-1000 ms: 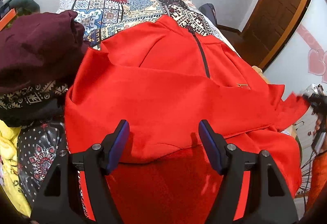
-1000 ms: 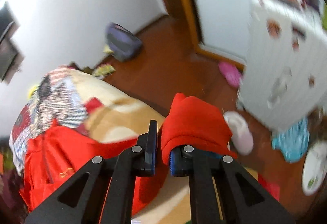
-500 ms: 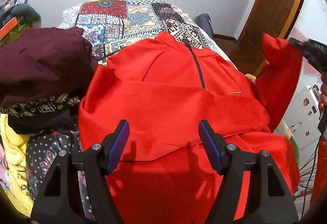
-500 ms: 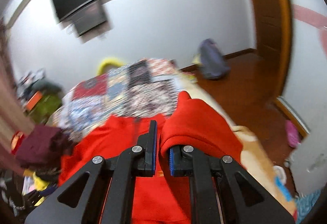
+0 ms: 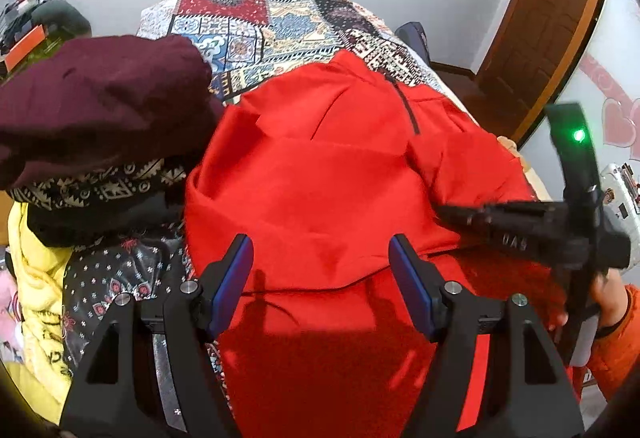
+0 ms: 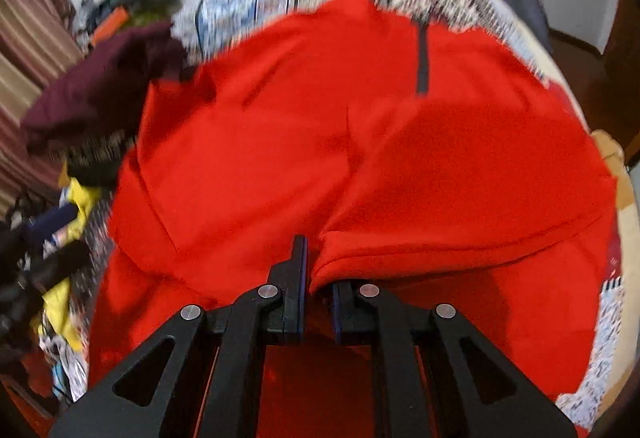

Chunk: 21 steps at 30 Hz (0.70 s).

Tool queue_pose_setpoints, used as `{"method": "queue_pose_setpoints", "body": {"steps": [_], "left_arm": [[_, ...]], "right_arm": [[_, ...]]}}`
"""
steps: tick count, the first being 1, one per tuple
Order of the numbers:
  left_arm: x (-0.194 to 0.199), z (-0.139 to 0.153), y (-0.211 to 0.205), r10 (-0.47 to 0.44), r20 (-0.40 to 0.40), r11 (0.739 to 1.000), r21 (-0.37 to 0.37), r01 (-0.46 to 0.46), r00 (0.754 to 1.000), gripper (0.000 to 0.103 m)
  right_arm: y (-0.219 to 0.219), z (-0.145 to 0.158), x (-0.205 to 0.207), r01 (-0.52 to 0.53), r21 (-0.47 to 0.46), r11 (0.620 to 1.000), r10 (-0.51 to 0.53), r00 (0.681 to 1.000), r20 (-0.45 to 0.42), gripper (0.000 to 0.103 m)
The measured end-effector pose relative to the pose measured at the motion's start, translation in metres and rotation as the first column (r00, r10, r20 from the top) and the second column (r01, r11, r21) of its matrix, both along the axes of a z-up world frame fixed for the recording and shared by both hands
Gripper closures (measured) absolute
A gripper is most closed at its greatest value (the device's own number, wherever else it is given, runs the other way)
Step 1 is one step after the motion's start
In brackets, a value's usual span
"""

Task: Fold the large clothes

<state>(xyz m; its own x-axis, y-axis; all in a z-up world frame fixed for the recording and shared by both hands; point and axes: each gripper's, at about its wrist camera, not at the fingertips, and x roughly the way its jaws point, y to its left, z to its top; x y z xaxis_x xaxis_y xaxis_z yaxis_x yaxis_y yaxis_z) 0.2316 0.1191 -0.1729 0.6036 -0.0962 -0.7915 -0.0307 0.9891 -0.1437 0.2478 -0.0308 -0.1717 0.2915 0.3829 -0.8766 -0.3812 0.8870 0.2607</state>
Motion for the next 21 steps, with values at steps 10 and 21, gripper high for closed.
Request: {"method": "queue_pose_setpoints", "body": {"steps": [10, 21], "left_arm": [[0.008, 0.002, -0.015, -0.041, -0.014, 0.999, 0.026, 0.042, 0.999, 0.033], [0.059, 0.026, -0.102, -0.28, 0.003, 0.956, 0.087, 0.278, 0.96, 0.033]], "right_arm": [[-0.027, 0.014, -0.002, -0.026, 0.05, 0.998, 0.033, 0.989, -0.145, 0.065], [-0.125, 0.048, -0.012, 0.2, -0.031, 0.979, -0.199, 0.98, 0.031, 0.065]]}}
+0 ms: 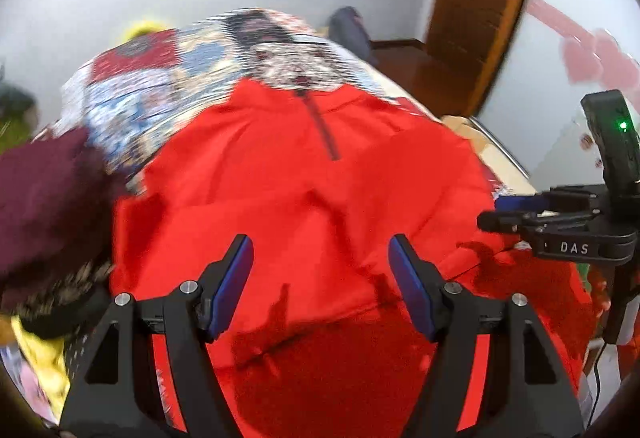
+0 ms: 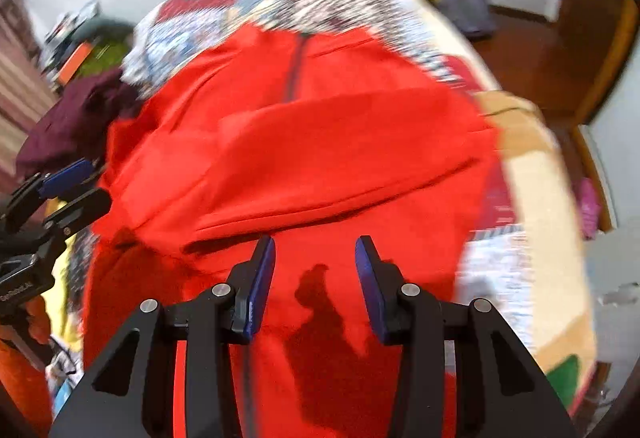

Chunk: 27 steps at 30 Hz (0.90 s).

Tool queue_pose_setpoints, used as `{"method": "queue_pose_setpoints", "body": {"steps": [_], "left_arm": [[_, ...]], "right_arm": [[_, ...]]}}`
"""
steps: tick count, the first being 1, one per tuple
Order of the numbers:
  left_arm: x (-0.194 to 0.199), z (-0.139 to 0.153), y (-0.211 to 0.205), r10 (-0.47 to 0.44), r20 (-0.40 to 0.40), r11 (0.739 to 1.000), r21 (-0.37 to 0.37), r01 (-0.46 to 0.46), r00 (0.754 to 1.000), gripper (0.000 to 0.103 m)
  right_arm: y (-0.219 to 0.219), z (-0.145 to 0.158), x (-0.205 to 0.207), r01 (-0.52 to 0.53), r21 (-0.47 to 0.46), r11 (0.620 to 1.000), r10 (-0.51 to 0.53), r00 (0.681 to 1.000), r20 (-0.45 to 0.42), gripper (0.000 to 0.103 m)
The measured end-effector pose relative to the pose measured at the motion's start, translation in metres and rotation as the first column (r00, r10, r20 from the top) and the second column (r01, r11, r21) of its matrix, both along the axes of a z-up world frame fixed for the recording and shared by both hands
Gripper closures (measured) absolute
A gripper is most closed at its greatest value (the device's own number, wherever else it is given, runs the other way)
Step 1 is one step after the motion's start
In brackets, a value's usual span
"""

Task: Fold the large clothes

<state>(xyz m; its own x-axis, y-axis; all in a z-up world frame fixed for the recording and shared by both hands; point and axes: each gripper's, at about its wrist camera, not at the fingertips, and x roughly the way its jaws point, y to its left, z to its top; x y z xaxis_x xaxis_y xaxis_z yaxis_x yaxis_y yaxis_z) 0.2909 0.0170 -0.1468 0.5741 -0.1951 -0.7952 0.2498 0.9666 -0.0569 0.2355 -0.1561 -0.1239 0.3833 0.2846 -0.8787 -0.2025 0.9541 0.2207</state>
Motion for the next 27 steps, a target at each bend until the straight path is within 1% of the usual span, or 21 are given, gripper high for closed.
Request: {"method": "queue_pose_setpoints", "body": {"steps": [2, 5, 8, 9, 13, 15, 16, 18, 19, 21, 22, 23, 24, 25, 26, 27], "left_arm": [[0.013, -0.003, -0.022, -0.054, -0.015, 0.999, 0.006, 0.054, 0.998, 0.033], [0.031, -0.014, -0.057, -0.143, -0.054, 0.989, 0.023, 0.144, 0.988, 0.033], [0.048, -0.037, -0.089, -0.222, -0.122, 0.973, 0.044, 0.228, 0.967, 0.033], [0.053, -0.047, -0.099, -0.239, -0.152, 0.966, 0.061, 0.25, 0.959, 0.033], [0.066, -0.077, -0.13, -0.294, -0.226, 0.939, 0.112, 0.325, 0.929, 0.033], [0.07, -0.087, -0.141, -0.322, -0.244, 0.923, 0.133, 0.361, 0.915, 0.034], [0.074, -0.095, -0.149, -0.331, -0.254, 0.912, 0.159, 0.377, 0.909, 0.034], [0.081, -0.108, -0.158, -0.332, -0.281, 0.902, 0.184, 0.39, 0.9, 0.039], [0.085, -0.114, -0.16, -0.329, -0.293, 0.9, 0.191, 0.392, 0.898, 0.045], [0.092, -0.121, -0.163, -0.318, -0.303, 0.9, 0.203, 0.387, 0.898, 0.051], [0.095, -0.123, -0.163, -0.319, -0.286, 0.901, 0.204, 0.383, 0.904, 0.064], [0.096, -0.122, -0.162, -0.323, -0.272, 0.901, 0.202, 0.383, 0.906, 0.082], [0.098, -0.121, -0.16, -0.324, -0.262, 0.904, 0.199, 0.379, 0.909, 0.088], [0.101, -0.119, -0.156, -0.316, -0.259, 0.913, 0.177, 0.367, 0.913, 0.099], [0.102, -0.117, -0.154, -0.307, -0.252, 0.92, 0.167, 0.354, 0.918, 0.1], [0.103, -0.11, -0.147, -0.287, -0.225, 0.931, 0.163, 0.326, 0.931, 0.1]], "right_arm": [[-0.018, 0.001, 0.003, 0.05, -0.006, 0.999, -0.05, 0.999, 0.008, 0.065], [-0.042, -0.005, 0.006, 0.123, -0.02, 0.992, -0.122, 0.992, 0.012, 0.065], [-0.056, -0.013, 0.007, 0.167, -0.014, 0.986, -0.167, 0.986, -0.006, 0.065], [-0.059, -0.017, 0.007, 0.175, -0.008, 0.985, -0.175, 0.985, -0.014, 0.065], [-0.063, -0.035, 0.007, 0.178, -0.012, 0.984, -0.178, 0.983, -0.049, 0.065], [-0.065, -0.045, 0.005, 0.174, -0.014, 0.985, -0.175, 0.982, -0.074, 0.065], [-0.064, -0.05, 0.005, 0.171, -0.015, 0.985, -0.171, 0.981, -0.086, 0.065], [-0.064, -0.059, 0.003, 0.167, -0.014, 0.986, -0.168, 0.98, -0.106, 0.065], [-0.064, -0.063, 0.002, 0.169, -0.007, 0.986, -0.169, 0.979, -0.117, 0.065], [-0.068, -0.068, 0.001, 0.177, 0.014, 0.984, -0.174, 0.977, -0.128, 0.061], [-0.069, -0.069, -0.001, 0.175, 0.021, 0.984, -0.171, 0.978, -0.122, 0.06], [-0.068, -0.069, -0.001, 0.171, 0.02, 0.985, -0.167, 0.979, -0.115, 0.06], [-0.066, -0.068, -0.002, 0.16, 0.01, 0.987, -0.158, 0.982, -0.107, 0.059], [-0.064, -0.067, -0.002, 0.152, 0.0, 0.988, -0.152, 0.983, -0.103, 0.059], [-0.062, -0.067, -0.003, 0.147, -0.009, 0.989, -0.147, 0.984, -0.099, 0.058], [-0.06, -0.067, -0.003, 0.141, -0.018, 0.99, -0.142, 0.985, -0.095, 0.057]]}}
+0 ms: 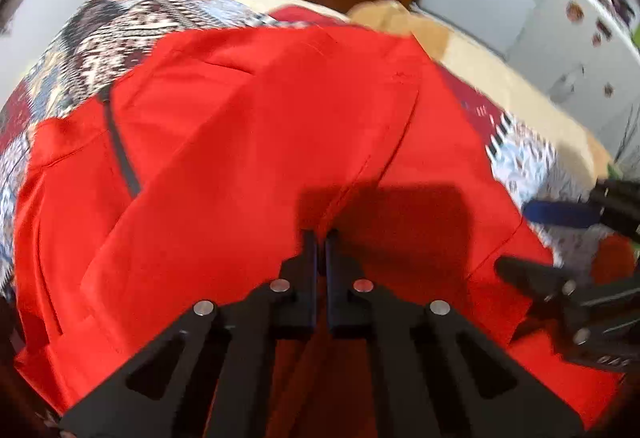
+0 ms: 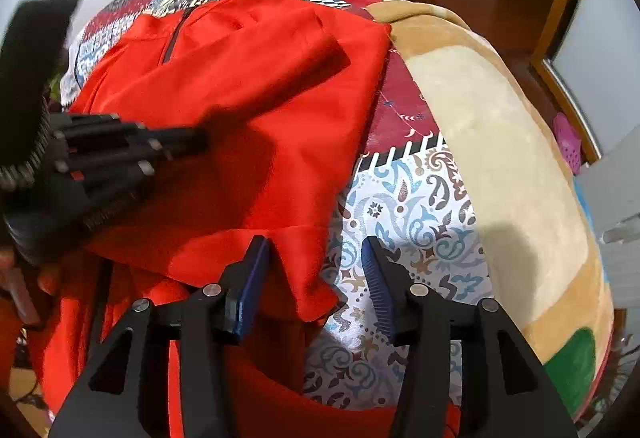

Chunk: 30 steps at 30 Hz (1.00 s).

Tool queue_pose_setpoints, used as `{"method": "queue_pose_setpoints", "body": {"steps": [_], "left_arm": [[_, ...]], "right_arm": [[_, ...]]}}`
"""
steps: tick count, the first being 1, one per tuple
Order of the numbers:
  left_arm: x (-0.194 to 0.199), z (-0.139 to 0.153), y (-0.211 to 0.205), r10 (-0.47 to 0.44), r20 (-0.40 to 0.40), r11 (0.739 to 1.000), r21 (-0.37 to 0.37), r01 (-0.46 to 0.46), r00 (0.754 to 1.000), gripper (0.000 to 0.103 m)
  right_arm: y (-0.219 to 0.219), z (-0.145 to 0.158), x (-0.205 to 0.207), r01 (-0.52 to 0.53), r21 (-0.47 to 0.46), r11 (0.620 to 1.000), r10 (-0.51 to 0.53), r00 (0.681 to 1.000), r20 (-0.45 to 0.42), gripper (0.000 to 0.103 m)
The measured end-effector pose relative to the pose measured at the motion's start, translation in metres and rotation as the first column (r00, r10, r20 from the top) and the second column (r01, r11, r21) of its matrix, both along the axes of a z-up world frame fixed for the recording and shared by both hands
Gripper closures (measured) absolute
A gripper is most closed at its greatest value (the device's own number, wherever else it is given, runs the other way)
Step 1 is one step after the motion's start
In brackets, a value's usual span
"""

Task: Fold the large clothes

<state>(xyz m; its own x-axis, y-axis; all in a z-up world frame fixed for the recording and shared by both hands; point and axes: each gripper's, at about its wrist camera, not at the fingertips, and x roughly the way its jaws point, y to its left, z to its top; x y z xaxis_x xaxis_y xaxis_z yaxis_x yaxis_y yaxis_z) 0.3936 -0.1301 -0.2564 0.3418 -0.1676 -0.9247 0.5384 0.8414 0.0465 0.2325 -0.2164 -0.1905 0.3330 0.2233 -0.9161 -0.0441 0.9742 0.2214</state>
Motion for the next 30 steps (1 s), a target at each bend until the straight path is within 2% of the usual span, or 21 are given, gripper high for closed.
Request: {"method": "queue_pose_setpoints", "body": {"steps": [2, 6, 9, 12, 14, 16, 19, 23, 27, 30], "left_arm": [[-0.001, 0.014, 0.008, 0.038, 0.043, 0.999, -0.022, -0.037, 0.998, 0.1], [-0.008, 0.063, 0.048, 0.143, 0.116, 0.983, -0.134, -0.127, 0.983, 0.1], [-0.019, 0.102, 0.09, 0.227, 0.172, 0.96, -0.206, -0.19, 0.959, 0.1], [-0.032, 0.122, 0.13, 0.308, 0.208, 0.936, -0.239, -0.257, 0.928, 0.1], [-0.037, 0.125, 0.155, 0.358, 0.219, 0.92, -0.246, -0.304, 0.908, 0.1], [-0.053, 0.122, 0.185, 0.419, 0.222, 0.898, -0.245, -0.366, 0.88, 0.1], [-0.076, 0.108, 0.215, 0.483, 0.196, 0.868, -0.236, -0.437, 0.854, 0.1], [-0.097, 0.07, 0.248, 0.545, 0.093, 0.825, -0.236, -0.514, 0.833, 0.1], [-0.113, 0.024, 0.267, 0.576, -0.015, 0.801, -0.187, -0.568, 0.817, 0.097], [-0.12, 0.013, 0.268, 0.57, -0.029, 0.807, -0.166, -0.567, 0.821, 0.092]], "right_arm": [[0.001, -0.002, -0.001, -0.006, -0.006, 1.0, 0.006, 1.0, 0.003, 0.056], [0.003, -0.003, 0.002, -0.01, -0.008, 1.0, 0.01, 1.0, 0.005, 0.056], [0.006, -0.004, 0.004, -0.012, -0.014, 1.0, 0.012, 1.0, 0.003, 0.056], [0.009, -0.004, 0.006, -0.012, -0.022, 1.0, 0.012, 1.0, -0.003, 0.056], [0.008, -0.004, 0.006, -0.014, -0.027, 1.0, 0.013, 1.0, -0.006, 0.056], [0.008, -0.004, 0.007, -0.015, -0.035, 0.999, 0.015, 1.0, -0.006, 0.056], [0.008, -0.005, 0.007, -0.016, -0.045, 0.999, 0.016, 1.0, -0.006, 0.056], [0.013, -0.004, 0.009, -0.017, -0.053, 0.998, 0.017, 1.0, -0.011, 0.055], [0.018, -0.003, 0.008, -0.024, -0.081, 0.996, 0.023, 1.0, -0.015, 0.054], [0.019, -0.001, 0.008, -0.027, -0.094, 0.995, 0.025, 0.999, -0.027, 0.054]]}}
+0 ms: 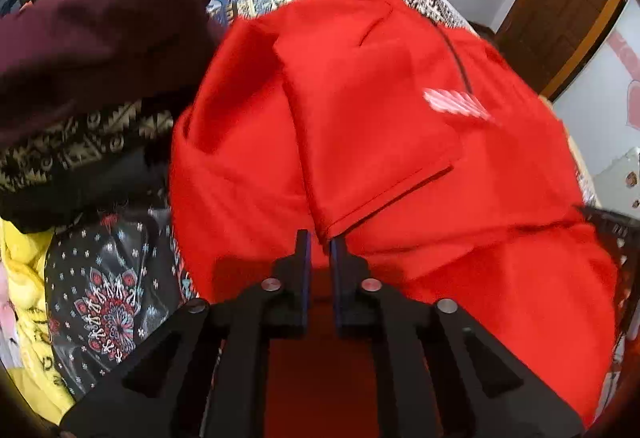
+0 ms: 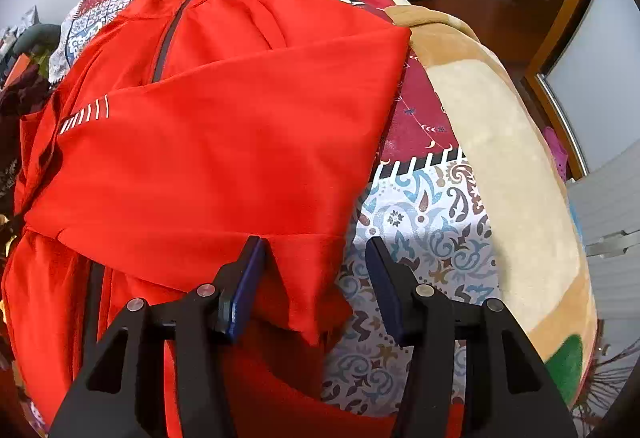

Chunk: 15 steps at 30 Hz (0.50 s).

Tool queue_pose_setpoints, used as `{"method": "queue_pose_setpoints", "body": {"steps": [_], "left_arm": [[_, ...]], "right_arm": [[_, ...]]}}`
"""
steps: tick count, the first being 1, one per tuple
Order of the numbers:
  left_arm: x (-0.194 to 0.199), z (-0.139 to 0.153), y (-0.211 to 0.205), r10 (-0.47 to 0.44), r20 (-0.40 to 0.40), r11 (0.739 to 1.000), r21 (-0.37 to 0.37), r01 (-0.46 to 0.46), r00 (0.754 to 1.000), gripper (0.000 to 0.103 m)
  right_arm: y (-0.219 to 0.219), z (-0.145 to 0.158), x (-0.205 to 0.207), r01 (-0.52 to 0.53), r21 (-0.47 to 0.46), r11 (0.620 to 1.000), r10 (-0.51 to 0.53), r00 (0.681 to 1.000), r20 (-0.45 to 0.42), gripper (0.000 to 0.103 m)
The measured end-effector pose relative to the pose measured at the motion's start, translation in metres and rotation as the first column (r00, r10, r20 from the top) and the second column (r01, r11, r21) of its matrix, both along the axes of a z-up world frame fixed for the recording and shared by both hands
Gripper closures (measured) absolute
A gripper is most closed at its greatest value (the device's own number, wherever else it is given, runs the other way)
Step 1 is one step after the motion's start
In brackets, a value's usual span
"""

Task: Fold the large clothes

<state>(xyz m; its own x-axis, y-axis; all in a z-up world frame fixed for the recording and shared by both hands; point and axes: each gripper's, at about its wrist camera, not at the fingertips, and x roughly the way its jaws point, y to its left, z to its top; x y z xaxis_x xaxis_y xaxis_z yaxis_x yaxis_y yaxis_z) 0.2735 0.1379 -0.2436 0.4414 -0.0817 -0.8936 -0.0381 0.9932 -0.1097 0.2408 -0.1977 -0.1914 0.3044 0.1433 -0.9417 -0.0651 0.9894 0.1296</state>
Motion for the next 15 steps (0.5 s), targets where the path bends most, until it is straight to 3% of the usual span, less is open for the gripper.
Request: {"method": "queue_pose_setpoints", "body": {"steps": [3, 5, 8, 11, 15], "left_arm": [[-0.003, 0.006, -0.005, -0.039, 0.001, 0.998, 0.051, 0.039, 0.999, 0.082], [-0.006, 0.014, -0.011, -0.071, 0.02, 0.993, 0.099, 0.069, 0.997, 0.065], [-0.005, 0.031, -0.02, -0.121, 0.08, 0.984, 0.143, 0.109, 0.989, 0.048], [0.004, 0.038, -0.032, -0.171, 0.106, 0.97, 0.19, 0.149, 0.98, 0.041], [0.023, 0.024, -0.051, -0.229, 0.055, 0.951, 0.226, 0.212, 0.972, 0.04]], "right_arm": [[0.003, 0.007, 0.002, -0.012, -0.018, 1.0, 0.011, 1.0, -0.007, 0.054], [0.006, 0.016, 0.003, -0.019, -0.034, 0.999, 0.019, 1.0, 0.013, 0.054], [0.012, 0.034, 0.004, -0.029, -0.035, 0.999, 0.031, 0.998, 0.063, 0.054], [0.022, 0.048, 0.006, -0.04, -0.006, 0.999, 0.04, 0.994, 0.102, 0.054], [0.04, 0.051, 0.01, -0.073, 0.02, 0.997, 0.07, 0.99, 0.121, 0.054]]}}
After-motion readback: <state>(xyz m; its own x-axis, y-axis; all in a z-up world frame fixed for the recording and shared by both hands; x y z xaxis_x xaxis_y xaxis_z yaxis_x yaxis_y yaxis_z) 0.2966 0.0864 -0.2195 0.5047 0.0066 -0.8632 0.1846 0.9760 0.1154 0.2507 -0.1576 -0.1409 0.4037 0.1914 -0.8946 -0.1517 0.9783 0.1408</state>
